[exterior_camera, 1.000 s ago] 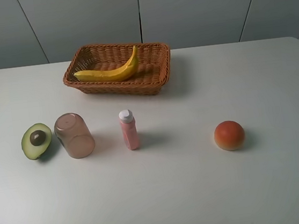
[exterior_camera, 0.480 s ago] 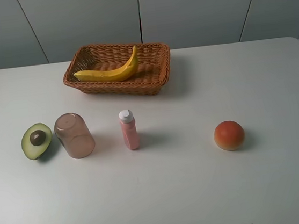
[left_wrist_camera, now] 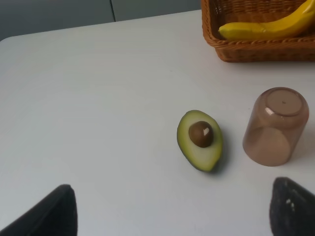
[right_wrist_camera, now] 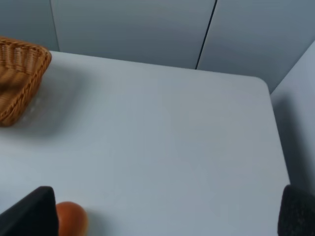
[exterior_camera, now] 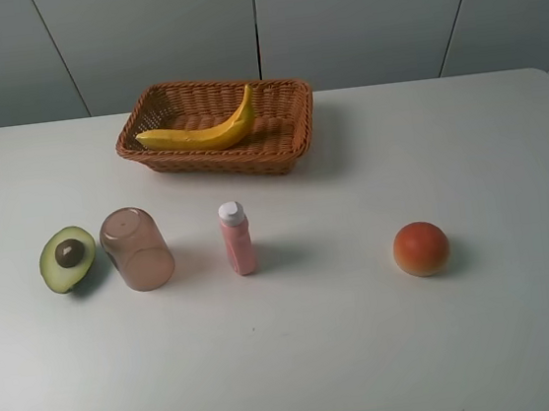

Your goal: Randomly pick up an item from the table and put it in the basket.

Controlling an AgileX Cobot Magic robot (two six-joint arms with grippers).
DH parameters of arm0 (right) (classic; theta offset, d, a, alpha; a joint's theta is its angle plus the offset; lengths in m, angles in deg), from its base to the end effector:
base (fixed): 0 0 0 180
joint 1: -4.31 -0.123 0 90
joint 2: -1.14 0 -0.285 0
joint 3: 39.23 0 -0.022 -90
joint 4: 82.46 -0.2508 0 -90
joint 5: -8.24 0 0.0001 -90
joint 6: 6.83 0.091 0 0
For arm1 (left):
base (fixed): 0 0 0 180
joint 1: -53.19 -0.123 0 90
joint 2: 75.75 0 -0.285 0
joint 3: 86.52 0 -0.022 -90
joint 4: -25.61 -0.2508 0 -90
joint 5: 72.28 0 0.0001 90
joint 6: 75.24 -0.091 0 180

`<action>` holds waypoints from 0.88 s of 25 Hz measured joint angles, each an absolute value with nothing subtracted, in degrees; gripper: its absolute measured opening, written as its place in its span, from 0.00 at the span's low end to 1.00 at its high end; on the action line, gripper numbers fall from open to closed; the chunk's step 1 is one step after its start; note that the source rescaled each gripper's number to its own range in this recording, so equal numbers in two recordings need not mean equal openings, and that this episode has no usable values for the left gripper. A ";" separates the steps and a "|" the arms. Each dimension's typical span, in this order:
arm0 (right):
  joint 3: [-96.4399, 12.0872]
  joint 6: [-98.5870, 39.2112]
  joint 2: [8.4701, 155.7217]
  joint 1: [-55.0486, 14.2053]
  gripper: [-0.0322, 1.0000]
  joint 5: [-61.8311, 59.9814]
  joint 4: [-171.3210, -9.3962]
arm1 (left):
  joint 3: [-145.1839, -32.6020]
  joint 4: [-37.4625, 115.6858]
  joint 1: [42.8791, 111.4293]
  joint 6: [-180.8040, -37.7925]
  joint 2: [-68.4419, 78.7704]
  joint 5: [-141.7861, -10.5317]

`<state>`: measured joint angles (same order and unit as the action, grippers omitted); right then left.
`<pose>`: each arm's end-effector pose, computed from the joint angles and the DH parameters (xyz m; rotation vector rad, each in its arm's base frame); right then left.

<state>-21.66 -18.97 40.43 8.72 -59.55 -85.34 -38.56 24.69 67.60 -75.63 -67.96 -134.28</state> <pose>0.0523 0.0002 0.4073 -0.1526 2.1709 -0.1034 -0.0064 0.0030 0.2785 0.2640 2.0406 -0.1325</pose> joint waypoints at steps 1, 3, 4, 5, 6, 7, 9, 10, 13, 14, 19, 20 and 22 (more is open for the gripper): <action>-18.86 -18.97 37.69 8.72 0.94 -59.23 -85.94 | -38.56 24.69 67.60 -75.63 -67.96 -134.28; -13.63 -18.68 32.72 8.72 0.94 -58.54 -86.83 | -38.56 24.69 67.60 -75.63 -67.96 -134.28; -10.86 -18.42 30.05 8.72 0.94 -58.37 -87.24 | -38.56 24.69 67.60 -75.24 -67.96 -134.28; -8.25 -18.42 27.44 8.72 0.94 -58.11 -87.62 | -38.56 24.69 67.60 -75.24 -67.96 -134.28; -6.22 -18.42 25.28 8.72 0.94 -57.81 -87.73 | -38.56 24.69 67.60 -75.24 -67.96 -134.28; -4.00 -18.16 22.80 8.72 0.94 -57.31 -87.73 | -38.56 24.69 67.60 -75.24 -67.96 -134.28; -0.36 -17.19 18.28 8.72 0.94 -56.92 -87.73 | -38.56 24.69 67.60 -75.24 -67.96 -134.28; 0.93 -16.69 16.55 8.72 0.94 -56.59 -87.73 | -38.56 24.69 67.60 -75.24 -67.96 -134.28; 5.06 -15.17 11.05 8.72 0.94 -56.21 -87.73 | -38.56 24.69 67.60 -75.63 -67.96 -134.28; 6.03 -14.84 10.04 8.72 0.94 -56.10 -87.73 | -38.56 24.69 67.60 -75.63 -67.96 -134.28; 8.43 -13.39 9.14 8.72 0.94 -55.12 -87.46 | -38.56 24.69 67.60 -75.63 -67.96 -134.28; 8.52 -13.10 9.14 8.72 0.94 -55.01 -87.32 | -38.56 24.69 67.60 -75.63 -67.96 -134.28; 8.52 -12.29 9.06 8.39 0.94 -54.92 -86.20 | -38.56 24.69 67.60 -75.63 -67.96 -134.28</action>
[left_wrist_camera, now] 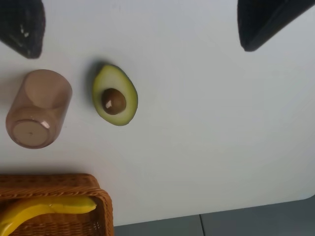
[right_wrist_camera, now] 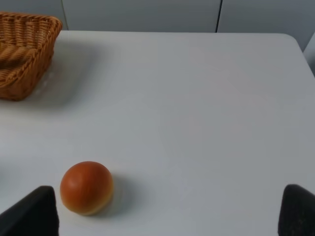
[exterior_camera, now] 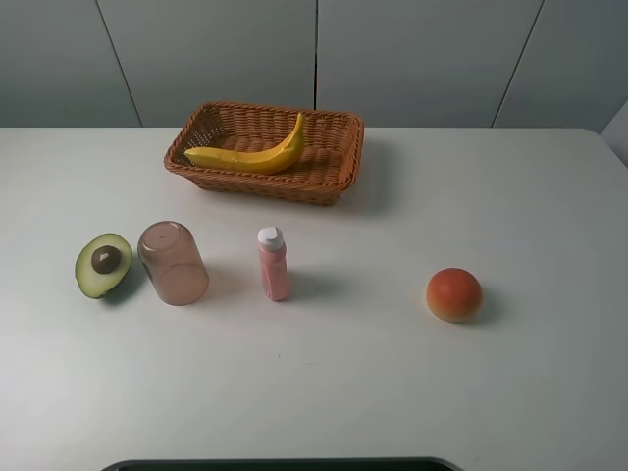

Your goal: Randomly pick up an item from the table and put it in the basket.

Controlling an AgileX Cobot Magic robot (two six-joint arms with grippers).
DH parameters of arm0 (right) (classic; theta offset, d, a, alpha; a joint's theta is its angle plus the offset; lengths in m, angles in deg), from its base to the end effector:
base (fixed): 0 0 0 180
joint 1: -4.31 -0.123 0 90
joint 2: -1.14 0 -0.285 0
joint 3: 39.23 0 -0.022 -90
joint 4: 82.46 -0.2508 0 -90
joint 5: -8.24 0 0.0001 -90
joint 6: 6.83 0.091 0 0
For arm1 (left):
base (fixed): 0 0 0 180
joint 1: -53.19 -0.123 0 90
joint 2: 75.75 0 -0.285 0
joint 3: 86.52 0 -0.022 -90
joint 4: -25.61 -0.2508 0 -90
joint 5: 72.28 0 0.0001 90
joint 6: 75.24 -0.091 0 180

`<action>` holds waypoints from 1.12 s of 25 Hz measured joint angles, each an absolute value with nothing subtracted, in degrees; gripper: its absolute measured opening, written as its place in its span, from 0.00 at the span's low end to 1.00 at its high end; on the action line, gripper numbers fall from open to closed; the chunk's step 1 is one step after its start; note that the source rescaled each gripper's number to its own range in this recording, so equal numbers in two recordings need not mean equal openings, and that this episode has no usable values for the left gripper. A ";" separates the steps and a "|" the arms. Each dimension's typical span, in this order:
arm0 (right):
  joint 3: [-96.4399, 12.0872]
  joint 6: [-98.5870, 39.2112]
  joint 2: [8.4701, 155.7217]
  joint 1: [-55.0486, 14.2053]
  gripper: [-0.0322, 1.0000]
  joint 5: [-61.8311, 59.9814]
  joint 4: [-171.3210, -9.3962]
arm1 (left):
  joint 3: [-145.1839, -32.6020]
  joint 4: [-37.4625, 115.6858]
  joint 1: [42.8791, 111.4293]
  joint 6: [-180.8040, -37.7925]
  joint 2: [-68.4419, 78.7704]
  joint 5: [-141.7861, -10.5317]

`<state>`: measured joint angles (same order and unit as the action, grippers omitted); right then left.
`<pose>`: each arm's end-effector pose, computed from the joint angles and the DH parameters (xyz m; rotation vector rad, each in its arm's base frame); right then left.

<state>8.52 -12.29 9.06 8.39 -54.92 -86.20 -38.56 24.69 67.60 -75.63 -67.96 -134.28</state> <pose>-0.0076 0.0059 0.2781 -0.0301 2.0721 -0.0237 -0.0064 0.0030 0.2785 0.2640 2.0406 -0.1325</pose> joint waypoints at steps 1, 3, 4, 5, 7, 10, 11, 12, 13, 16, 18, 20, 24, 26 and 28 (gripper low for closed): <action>8.52 -11.96 9.06 8.05 0.94 -54.92 -86.08 | -38.56 24.69 67.60 -75.63 -67.96 -134.28; 8.52 -11.32 8.90 7.55 0.94 -54.78 -86.08 | -38.56 24.69 67.60 -75.63 -67.96 -134.28; 8.52 -11.19 8.90 7.31 0.94 -54.79 -85.95 | -38.56 24.69 67.60 -75.63 -67.96 -134.28; 8.52 -10.89 8.90 7.29 0.94 -54.79 -85.85 | -38.56 24.69 67.60 -75.63 -67.96 -134.28; 8.52 -10.20 8.90 7.20 0.94 -54.79 -85.85 | -38.56 24.69 67.60 -75.63 -67.96 -134.28; 8.52 -9.54 8.90 7.20 0.94 -54.79 -85.85 | -38.56 24.69 67.60 -75.63 -67.96 -134.28; 8.52 -9.40 8.90 7.20 0.94 -54.79 -85.85 | -38.56 24.69 67.60 -75.63 -67.96 -134.28; 8.52 -9.40 8.90 7.20 0.94 -54.79 -85.85 | -38.56 24.69 67.60 -75.63 -67.96 -134.28; 8.52 -9.26 8.90 7.20 0.94 -54.79 -85.85 | -38.56 24.69 67.60 -75.63 -67.96 -134.28; 8.52 -9.26 8.90 7.20 0.94 -54.79 -85.85 | -38.56 24.69 67.60 -75.63 -67.96 -134.28; 8.52 -9.26 8.90 7.20 0.94 -54.79 -85.76 | -38.56 24.69 67.60 -75.63 -67.96 -134.28; 8.52 -9.26 8.90 7.20 0.94 -54.79 -85.64 | -38.56 24.69 67.60 -75.63 -67.96 -134.28; 8.52 -9.26 8.90 7.20 0.94 -54.79 -85.64 | -38.56 24.69 67.60 -75.63 -67.96 -134.28; 8.52 -9.26 8.90 7.20 0.94 -54.79 -85.56 | -38.56 24.69 67.60 -75.63 -67.96 -134.28; 8.52 -9.26 8.90 7.20 0.94 -54.79 -85.50 | -38.56 24.69 67.60 -75.63 -67.96 -134.28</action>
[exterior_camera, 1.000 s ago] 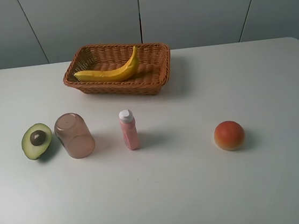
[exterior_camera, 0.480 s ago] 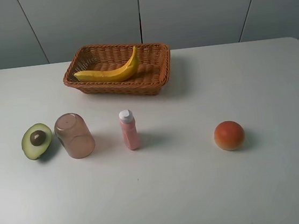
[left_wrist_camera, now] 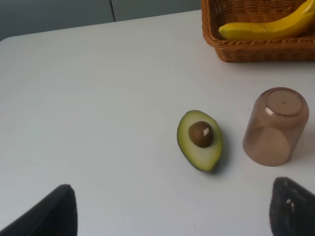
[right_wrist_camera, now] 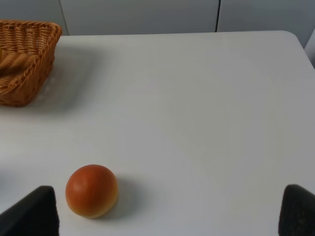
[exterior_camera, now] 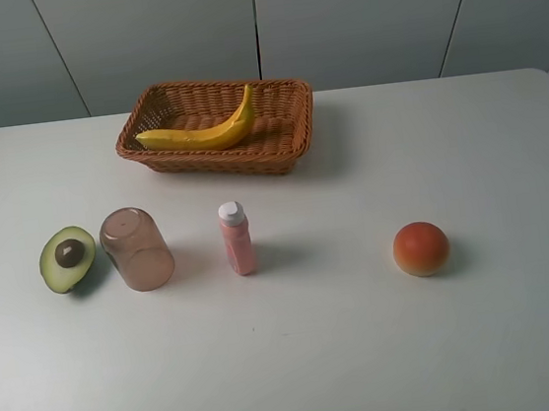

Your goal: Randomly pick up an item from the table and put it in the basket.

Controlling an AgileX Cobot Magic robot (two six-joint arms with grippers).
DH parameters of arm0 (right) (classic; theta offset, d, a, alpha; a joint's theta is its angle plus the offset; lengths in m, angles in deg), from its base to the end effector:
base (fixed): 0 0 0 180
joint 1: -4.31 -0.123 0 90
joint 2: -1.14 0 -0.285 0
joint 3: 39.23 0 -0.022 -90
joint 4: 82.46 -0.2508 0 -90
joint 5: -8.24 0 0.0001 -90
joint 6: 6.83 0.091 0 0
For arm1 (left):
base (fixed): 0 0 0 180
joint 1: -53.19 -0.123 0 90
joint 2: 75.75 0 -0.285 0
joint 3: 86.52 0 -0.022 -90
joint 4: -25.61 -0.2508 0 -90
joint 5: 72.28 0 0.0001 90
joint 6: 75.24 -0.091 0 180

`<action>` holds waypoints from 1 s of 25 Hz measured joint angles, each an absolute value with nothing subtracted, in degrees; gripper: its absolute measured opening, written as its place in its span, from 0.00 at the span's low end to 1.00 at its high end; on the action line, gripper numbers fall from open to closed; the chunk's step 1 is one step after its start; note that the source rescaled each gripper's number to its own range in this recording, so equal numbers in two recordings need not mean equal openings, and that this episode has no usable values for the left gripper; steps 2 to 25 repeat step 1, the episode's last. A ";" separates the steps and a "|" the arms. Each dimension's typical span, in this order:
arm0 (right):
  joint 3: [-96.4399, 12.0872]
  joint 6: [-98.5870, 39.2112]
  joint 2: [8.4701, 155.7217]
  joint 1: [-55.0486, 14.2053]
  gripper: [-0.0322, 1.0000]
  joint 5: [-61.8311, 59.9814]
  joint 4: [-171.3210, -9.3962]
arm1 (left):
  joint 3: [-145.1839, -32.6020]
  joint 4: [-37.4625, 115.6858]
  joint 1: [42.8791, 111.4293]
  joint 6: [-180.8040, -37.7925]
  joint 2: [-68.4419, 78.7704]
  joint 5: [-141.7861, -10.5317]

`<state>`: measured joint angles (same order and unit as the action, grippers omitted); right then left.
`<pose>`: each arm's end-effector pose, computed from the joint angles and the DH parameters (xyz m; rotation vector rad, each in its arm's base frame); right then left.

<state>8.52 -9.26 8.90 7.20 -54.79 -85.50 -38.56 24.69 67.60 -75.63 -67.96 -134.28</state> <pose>-0.0081 0.0047 0.2782 0.0041 2.0677 0.0066 -0.0064 0.0030 0.2785 0.2640 2.0406 -0.1325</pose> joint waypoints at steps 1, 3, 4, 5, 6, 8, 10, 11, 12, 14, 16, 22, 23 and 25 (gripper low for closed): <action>8.52 -9.26 8.90 7.20 0.94 -54.79 -85.50 | -38.56 24.69 67.60 -75.63 -67.96 -134.28; 8.52 -9.26 8.90 7.20 0.94 -54.79 -85.50 | -38.56 24.69 67.60 -75.63 -67.96 -134.28; 8.52 -9.26 8.90 7.20 0.94 -54.79 -85.50 | -38.56 24.69 67.60 -75.63 -67.96 -134.28; 8.52 -9.26 8.90 7.20 0.94 -54.79 -85.50 | -38.56 24.69 67.60 -75.63 -67.96 -134.28; 8.52 -9.26 8.90 7.20 0.94 -54.79 -85.50 | -38.56 24.69 67.60 -75.63 -67.96 -134.28; 8.52 -9.26 8.90 7.20 0.94 -54.79 -85.50 | -38.56 24.69 67.60 -75.63 -67.96 -134.28; 8.52 -9.26 8.90 7.20 0.94 -54.79 -85.50 | -38.56 24.69 67.60 -75.63 -67.96 -134.28; 8.52 -9.26 8.90 7.20 0.94 -54.79 -85.50 | -38.56 24.69 67.60 -75.63 -67.96 -134.28; 8.52 -9.26 8.90 7.20 0.94 -54.79 -85.50 | -38.56 24.69 67.60 -75.63 -67.96 -134.28; 8.52 -9.26 8.90 7.20 0.94 -54.79 -85.50 | -38.56 24.69 67.60 -75.63 -67.96 -134.28; 8.52 -9.26 8.90 7.20 0.94 -54.79 -85.50 | -38.56 24.69 67.60 -75.63 -67.96 -134.28; 8.52 -9.26 8.90 7.20 0.94 -54.79 -85.50 | -38.56 24.69 67.60 -75.63 -67.96 -134.28; 8.52 -9.26 8.90 7.20 0.94 -54.79 -85.50 | -38.56 24.69 67.60 -75.63 -67.96 -134.28; 8.52 -9.26 8.90 7.20 0.94 -54.79 -85.50 | -38.56 24.69 67.60 -75.63 -67.96 -134.28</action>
